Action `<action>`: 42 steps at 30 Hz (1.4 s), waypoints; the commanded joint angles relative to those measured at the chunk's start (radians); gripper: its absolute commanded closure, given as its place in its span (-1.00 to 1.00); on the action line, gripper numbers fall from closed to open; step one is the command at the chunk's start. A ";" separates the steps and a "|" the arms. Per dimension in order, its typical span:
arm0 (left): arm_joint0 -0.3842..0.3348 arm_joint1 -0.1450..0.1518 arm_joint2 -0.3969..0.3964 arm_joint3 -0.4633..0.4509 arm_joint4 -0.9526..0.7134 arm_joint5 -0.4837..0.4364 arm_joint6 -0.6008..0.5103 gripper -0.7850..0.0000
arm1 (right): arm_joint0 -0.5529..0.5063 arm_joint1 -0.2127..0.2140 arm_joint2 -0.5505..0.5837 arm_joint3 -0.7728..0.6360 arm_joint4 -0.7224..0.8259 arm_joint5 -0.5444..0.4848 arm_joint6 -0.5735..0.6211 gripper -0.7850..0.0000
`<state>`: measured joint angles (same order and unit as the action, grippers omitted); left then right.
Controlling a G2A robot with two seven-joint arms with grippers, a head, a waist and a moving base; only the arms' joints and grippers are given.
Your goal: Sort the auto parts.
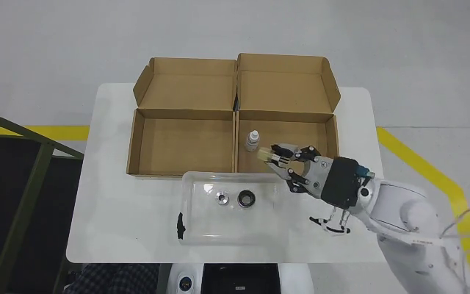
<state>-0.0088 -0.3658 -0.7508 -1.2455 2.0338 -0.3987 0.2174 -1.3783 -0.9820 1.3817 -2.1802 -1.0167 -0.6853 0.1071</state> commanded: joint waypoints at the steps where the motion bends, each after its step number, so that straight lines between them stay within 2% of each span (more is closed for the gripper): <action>1: 0.000 0.000 0.000 0.000 0.000 0.000 0.000 -1.00 | -0.011 0.000 0.013 -0.007 -0.006 0.003 -0.013 1.00; 14: 0.000 0.000 0.000 0.000 0.000 0.000 0.000 -1.00 | -0.048 -0.002 0.049 -0.011 -0.022 0.014 -0.078 1.00; 20: 0.000 0.000 0.000 0.000 0.000 0.000 0.000 -1.00 | -0.033 -0.003 0.031 0.015 -0.027 -0.003 -0.036 1.00; 29: 0.000 0.000 0.000 0.000 0.000 0.000 0.000 -1.00 | 0.012 -0.005 -0.018 0.042 -0.044 0.047 0.157 1.00; 32: 0.000 0.000 0.000 0.000 0.000 0.000 0.000 -1.00 | 0.050 -0.006 -0.044 0.071 -0.030 0.040 0.244 1.00; 42: 0.000 0.000 0.000 0.000 0.000 0.000 0.000 -1.00 | 0.193 -0.016 -0.136 0.169 -0.003 0.134 0.528 1.00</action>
<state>-0.0088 -0.3658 -0.7508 -1.2455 2.0338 -0.3987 0.2174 -1.2004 -0.9970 1.2530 -2.0259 -1.0160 -0.5594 0.6112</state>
